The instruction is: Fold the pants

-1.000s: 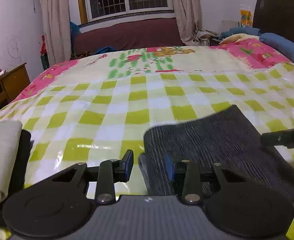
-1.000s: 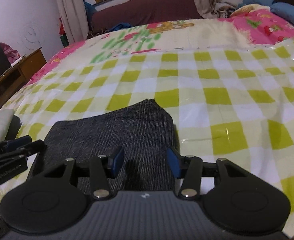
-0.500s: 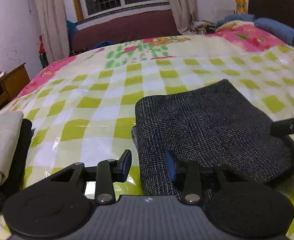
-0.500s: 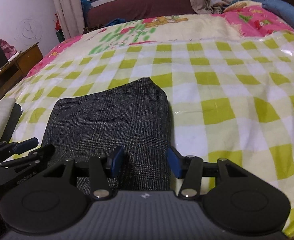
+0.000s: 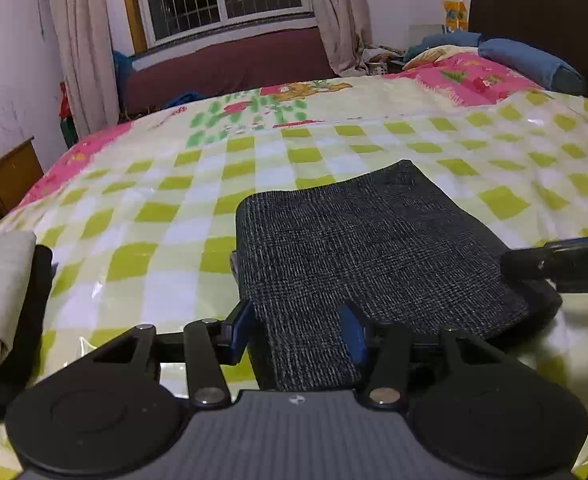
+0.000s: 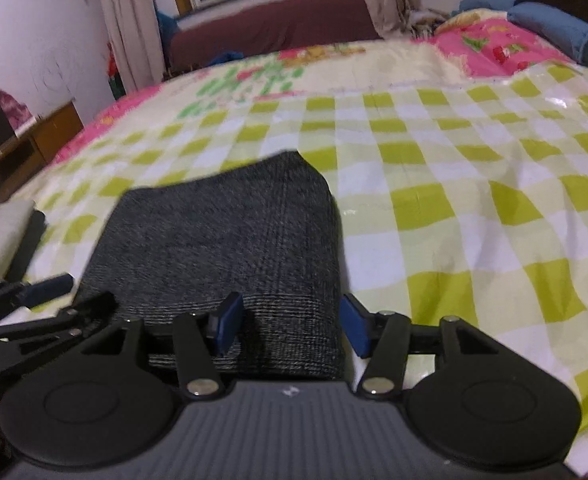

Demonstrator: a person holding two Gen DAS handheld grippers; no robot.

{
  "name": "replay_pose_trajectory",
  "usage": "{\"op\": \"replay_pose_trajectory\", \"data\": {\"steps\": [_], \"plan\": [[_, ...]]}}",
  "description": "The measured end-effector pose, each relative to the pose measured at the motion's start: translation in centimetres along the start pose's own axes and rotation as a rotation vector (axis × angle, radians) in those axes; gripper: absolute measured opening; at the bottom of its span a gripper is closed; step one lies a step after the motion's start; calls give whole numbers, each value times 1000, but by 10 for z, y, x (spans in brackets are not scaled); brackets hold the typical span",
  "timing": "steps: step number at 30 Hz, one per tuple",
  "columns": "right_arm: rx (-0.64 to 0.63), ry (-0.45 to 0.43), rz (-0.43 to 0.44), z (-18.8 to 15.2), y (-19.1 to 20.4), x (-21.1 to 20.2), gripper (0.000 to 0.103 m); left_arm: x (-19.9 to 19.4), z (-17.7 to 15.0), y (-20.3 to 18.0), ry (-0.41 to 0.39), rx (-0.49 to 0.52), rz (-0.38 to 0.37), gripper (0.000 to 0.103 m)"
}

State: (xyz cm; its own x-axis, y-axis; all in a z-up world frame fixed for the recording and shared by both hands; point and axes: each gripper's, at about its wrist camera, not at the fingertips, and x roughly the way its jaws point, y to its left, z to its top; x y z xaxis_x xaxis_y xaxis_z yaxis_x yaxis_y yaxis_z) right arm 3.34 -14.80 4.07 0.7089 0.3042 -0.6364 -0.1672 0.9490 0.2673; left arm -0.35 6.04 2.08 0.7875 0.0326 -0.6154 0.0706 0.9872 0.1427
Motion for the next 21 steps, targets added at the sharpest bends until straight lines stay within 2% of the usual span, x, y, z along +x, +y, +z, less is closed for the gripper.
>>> {"op": "replay_pose_trajectory", "data": {"steps": [4,7,14,21], "plan": [[-23,-62,3,-7,6,-14,55,-5,-2,-6,18,5,-1,70],[-19,-74,8,-10,7,-17,55,-8,-3,-12,29,14,-13,78],[-16,-49,15,-20,8,-14,55,-11,-6,-25,45,57,-7,82],[-20,-38,21,-25,11,-15,55,-8,-8,-26,79,43,-12,89]]}}
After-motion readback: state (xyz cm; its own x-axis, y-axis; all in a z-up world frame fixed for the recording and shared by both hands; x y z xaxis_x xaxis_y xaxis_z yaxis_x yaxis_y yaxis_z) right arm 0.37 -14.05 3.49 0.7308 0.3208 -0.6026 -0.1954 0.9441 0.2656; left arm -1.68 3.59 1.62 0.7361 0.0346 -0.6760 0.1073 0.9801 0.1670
